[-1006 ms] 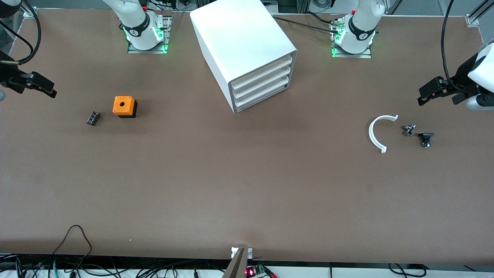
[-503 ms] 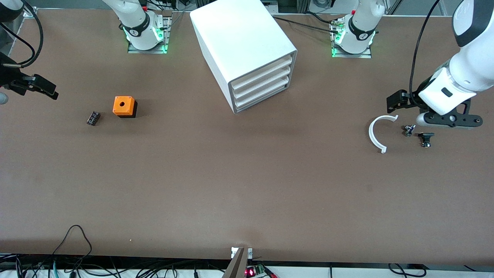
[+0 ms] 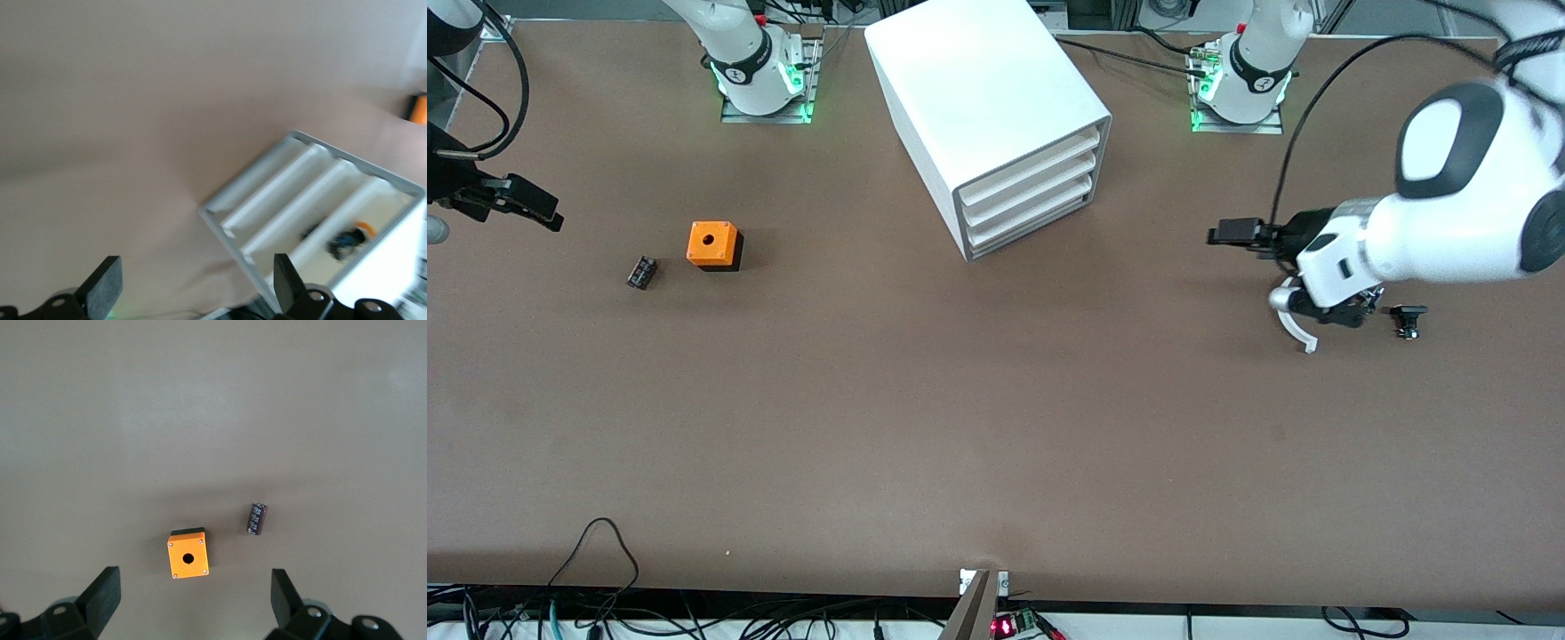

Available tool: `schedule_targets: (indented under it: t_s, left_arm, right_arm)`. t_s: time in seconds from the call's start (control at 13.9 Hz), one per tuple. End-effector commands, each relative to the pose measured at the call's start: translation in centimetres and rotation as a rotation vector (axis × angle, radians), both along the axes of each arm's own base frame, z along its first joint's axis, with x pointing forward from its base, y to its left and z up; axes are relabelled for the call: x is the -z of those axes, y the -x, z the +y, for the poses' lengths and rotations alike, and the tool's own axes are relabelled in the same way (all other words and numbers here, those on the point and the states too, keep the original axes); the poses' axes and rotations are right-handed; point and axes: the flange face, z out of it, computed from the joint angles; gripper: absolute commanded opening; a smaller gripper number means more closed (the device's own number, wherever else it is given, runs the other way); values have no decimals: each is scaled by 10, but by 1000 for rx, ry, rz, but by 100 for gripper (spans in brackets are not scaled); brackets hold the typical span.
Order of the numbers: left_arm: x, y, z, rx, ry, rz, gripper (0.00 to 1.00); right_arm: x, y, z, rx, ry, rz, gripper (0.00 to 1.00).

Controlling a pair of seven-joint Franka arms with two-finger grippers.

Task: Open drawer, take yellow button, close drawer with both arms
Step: 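Reach the left gripper to the white cabinet's drawer handle, then pull the drawer open with the left gripper while the right gripper advances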

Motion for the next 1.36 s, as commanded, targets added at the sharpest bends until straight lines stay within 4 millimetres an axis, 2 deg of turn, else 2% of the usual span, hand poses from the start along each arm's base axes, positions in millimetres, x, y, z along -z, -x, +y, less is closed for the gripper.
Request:
schedule_targets:
  t_s: [0.0,0.07,0.14,0.36,0.57,0.79,0.86,1.08,1.15,1.29]
  left_arm:
    - [33,18,-21,-28,163,108,100]
    - [46,29,-35,-7,206,138,100]
    - [56,42,-58,30,253,165,100]
    - [83,73,-93,75,361,234,100]
    - [114,100,-116,130,421,225,100]
    - [133,122,-139,116,417,235,99]
    - [139,130,-147,117,408,233,93]
    - [149,148,-166,108,411,245,91]
    - [153,155,-171,111,409,257,87]
    - [160,165,-179,110,411,272,58]
  right_arm:
    - [-4,-3,-2,-11,-7,-2,100]
    - [-4,-4,-2,-11,-7,-2,100]
    - [-4,-4,-1,-11,-8,-4,100]
    - [0,-6,-2,-15,-6,3,100]
    - [8,-13,1,-45,-9,19,100]
    - [12,-16,2,-40,-19,29,100]
    - [12,-17,4,-45,-17,28,100]
    - [22,-25,33,-80,-19,32,100]
    - [23,-29,44,-107,-31,13,100]
    - [37,-36,65,-137,-47,28,100]
